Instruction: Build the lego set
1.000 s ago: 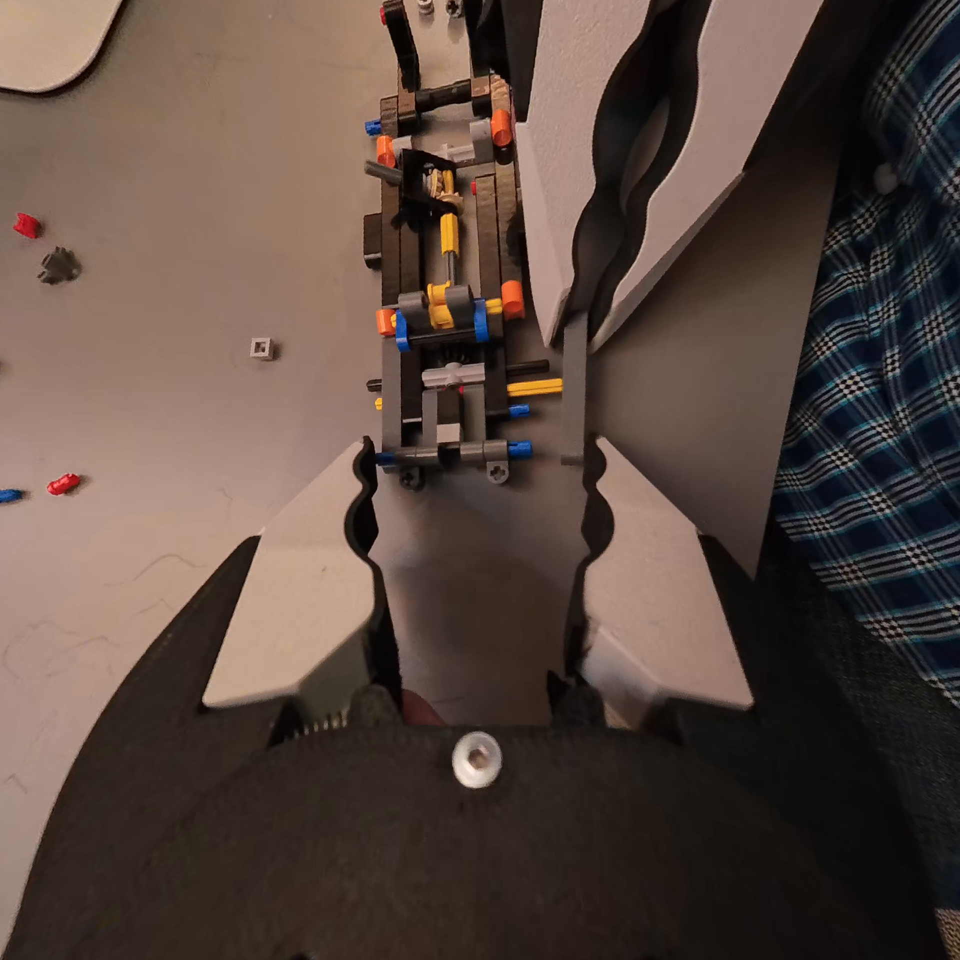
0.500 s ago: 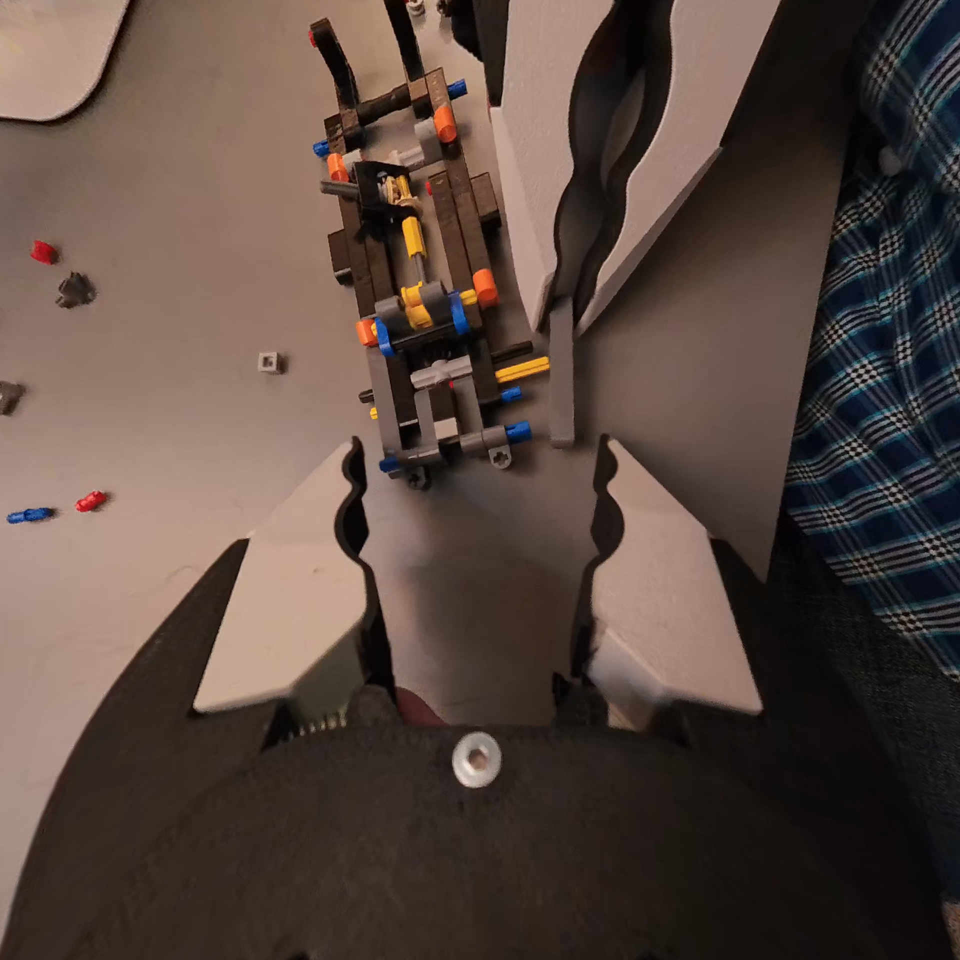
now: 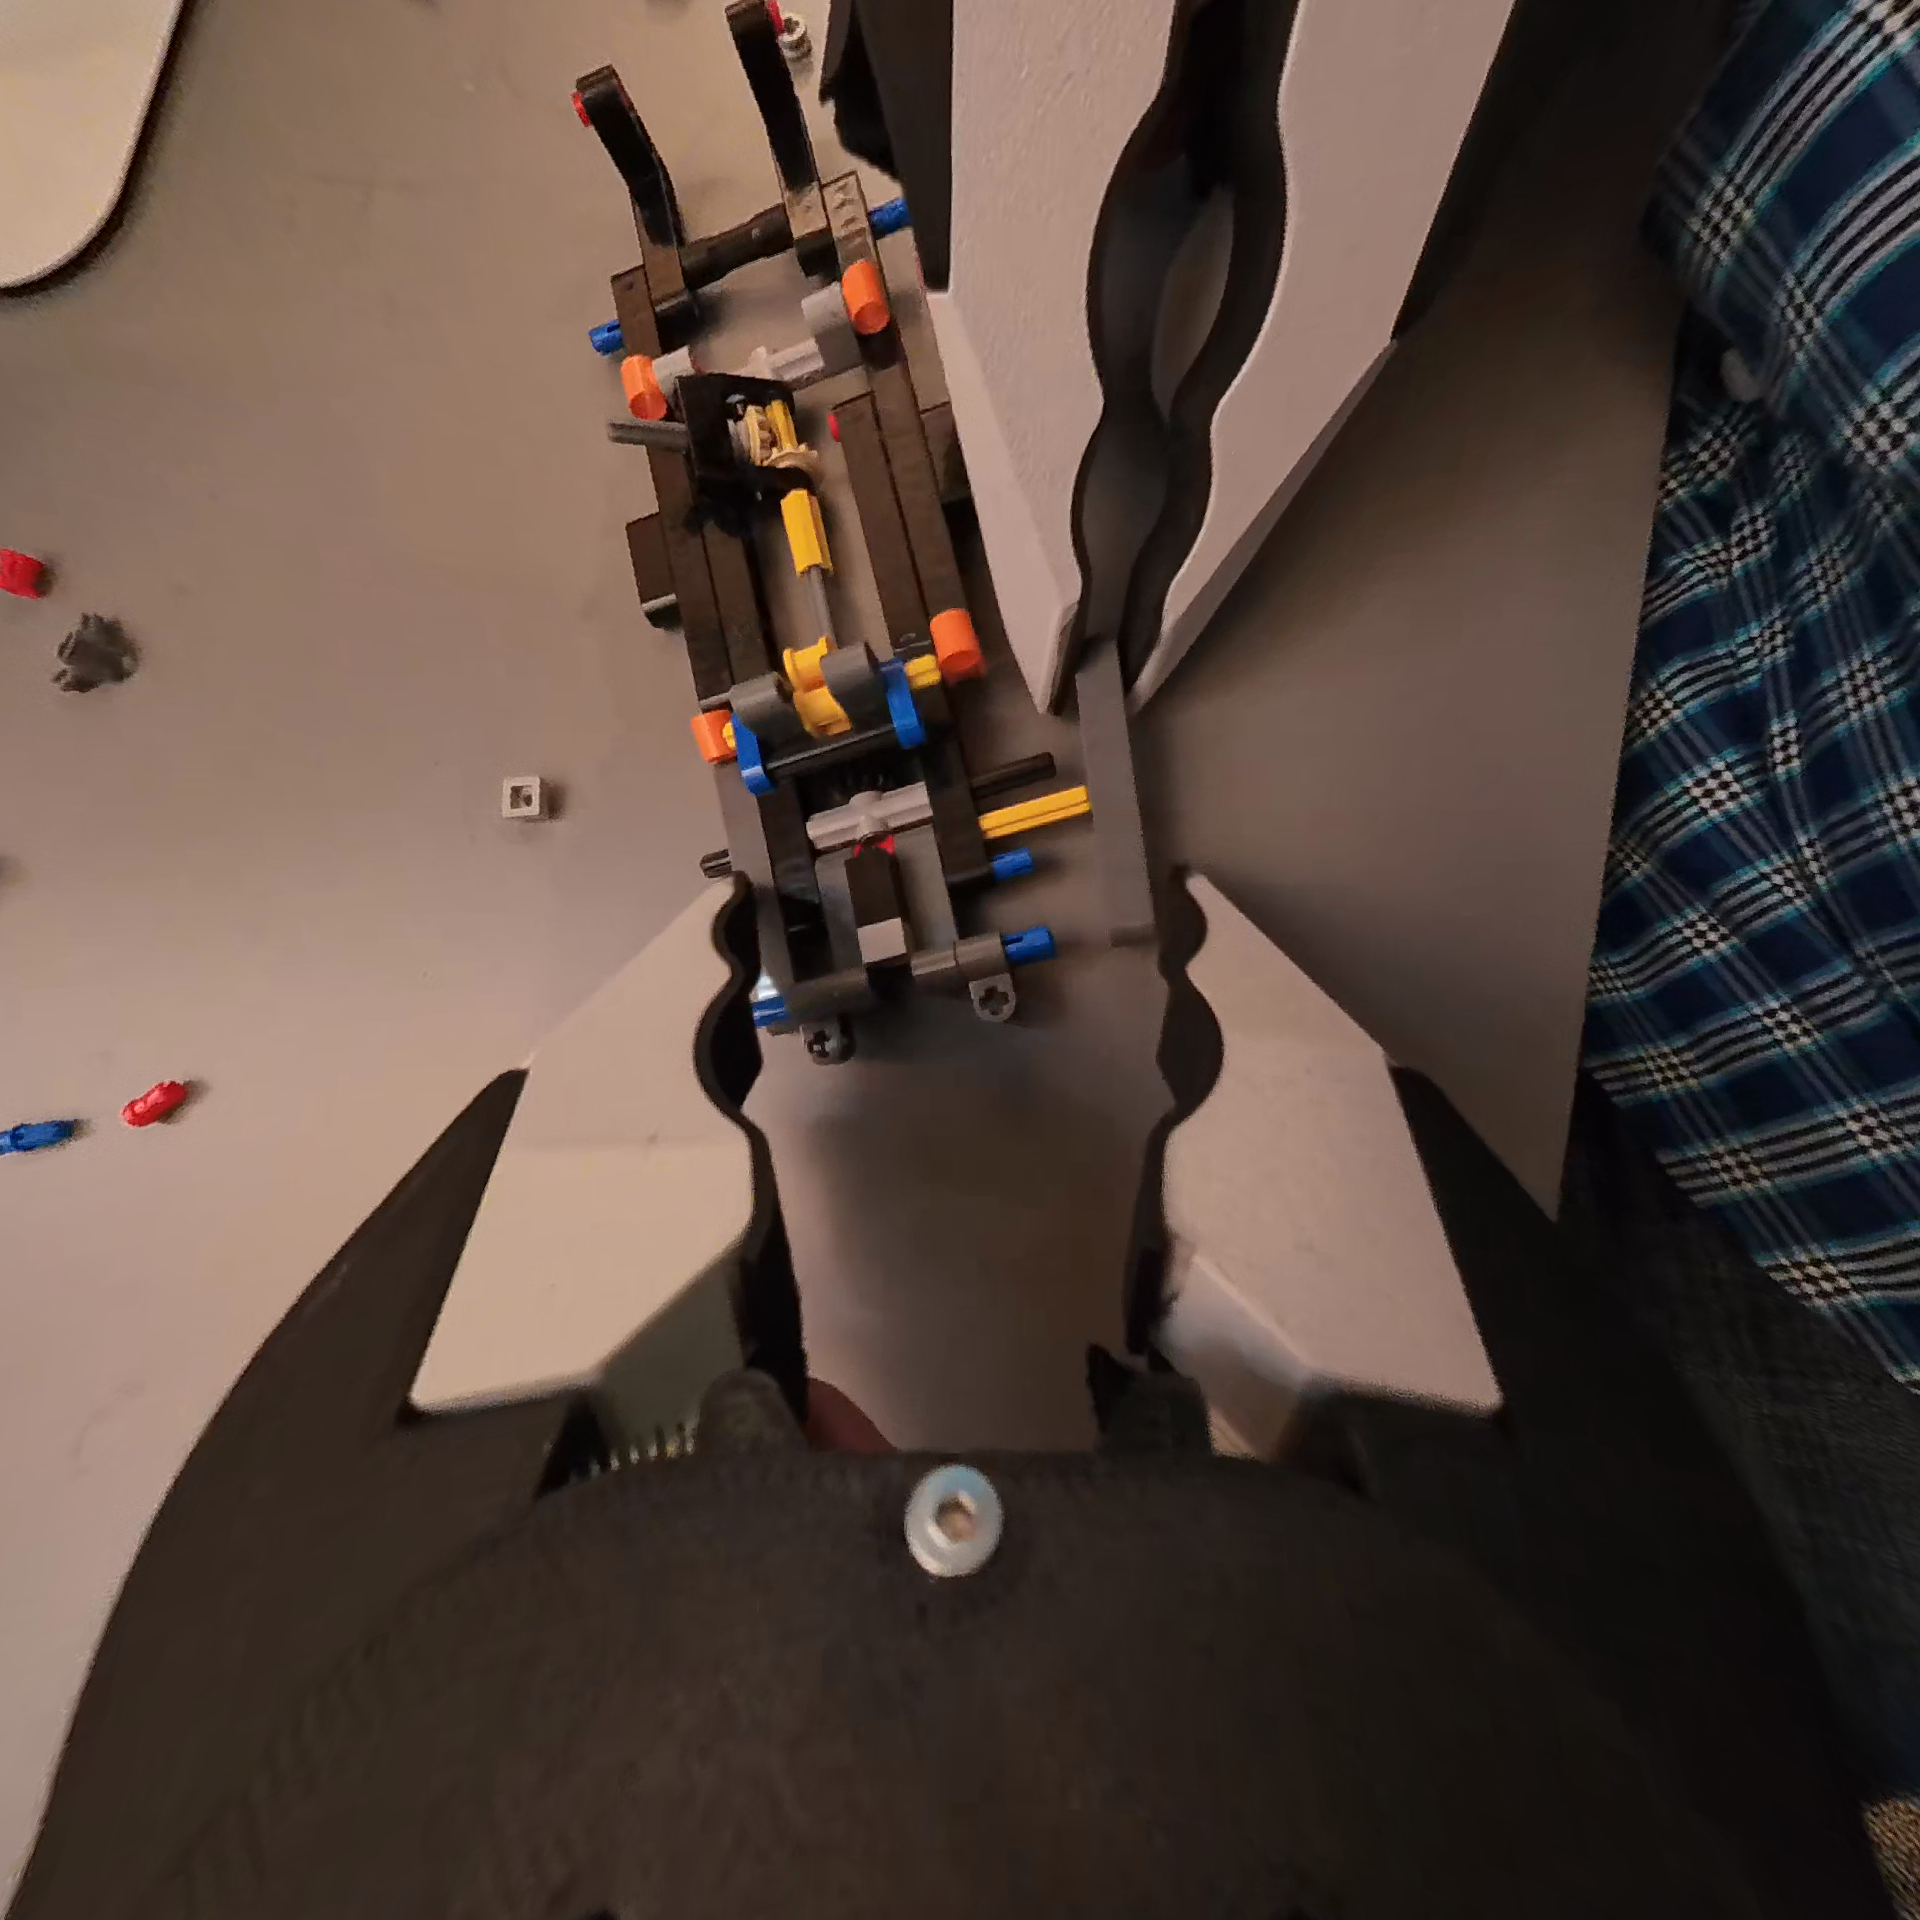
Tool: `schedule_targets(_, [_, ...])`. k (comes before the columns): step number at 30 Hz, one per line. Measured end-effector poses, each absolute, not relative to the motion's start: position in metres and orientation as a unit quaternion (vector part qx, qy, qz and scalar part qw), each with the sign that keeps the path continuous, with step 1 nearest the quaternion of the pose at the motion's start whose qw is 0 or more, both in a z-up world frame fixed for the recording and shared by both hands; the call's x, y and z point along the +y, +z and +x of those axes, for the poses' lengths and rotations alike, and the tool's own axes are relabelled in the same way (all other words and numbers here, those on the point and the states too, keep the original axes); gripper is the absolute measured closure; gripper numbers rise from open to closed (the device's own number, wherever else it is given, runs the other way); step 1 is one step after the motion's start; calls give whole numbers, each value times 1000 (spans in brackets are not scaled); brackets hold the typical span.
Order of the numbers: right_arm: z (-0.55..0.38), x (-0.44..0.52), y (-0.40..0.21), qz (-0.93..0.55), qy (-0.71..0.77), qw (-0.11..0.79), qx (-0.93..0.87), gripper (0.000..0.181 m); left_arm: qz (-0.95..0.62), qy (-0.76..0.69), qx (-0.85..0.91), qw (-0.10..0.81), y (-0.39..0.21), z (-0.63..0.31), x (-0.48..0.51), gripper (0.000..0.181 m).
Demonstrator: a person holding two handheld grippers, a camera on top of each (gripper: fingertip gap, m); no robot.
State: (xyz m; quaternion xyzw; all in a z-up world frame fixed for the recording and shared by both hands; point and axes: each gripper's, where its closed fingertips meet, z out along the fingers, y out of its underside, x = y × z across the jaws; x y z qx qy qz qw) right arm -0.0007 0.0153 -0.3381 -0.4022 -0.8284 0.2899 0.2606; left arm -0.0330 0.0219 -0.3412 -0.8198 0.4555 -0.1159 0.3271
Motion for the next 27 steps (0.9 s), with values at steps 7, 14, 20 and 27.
schedule_targets(7, [-4, 15, -337, -401, 294, 259, -828, 175, -820, -117, 451, 333, -341, -33, 23, 106])
schedule_targets(14, [-2, 14, -337, -392, 288, 253, -836, 175, -818, -115, 453, 335, -341, -32, 22, 108])
schedule_targets(20, [1, 13, -340, -380, 280, 246, -847, 175, -816, -123, 454, 335, -341, -30, 21, 102])
schedule_targets(27, [-1, 13, -340, -389, 291, 239, -841, 175, -815, -121, 454, 338, -341, -30, 22, 106])
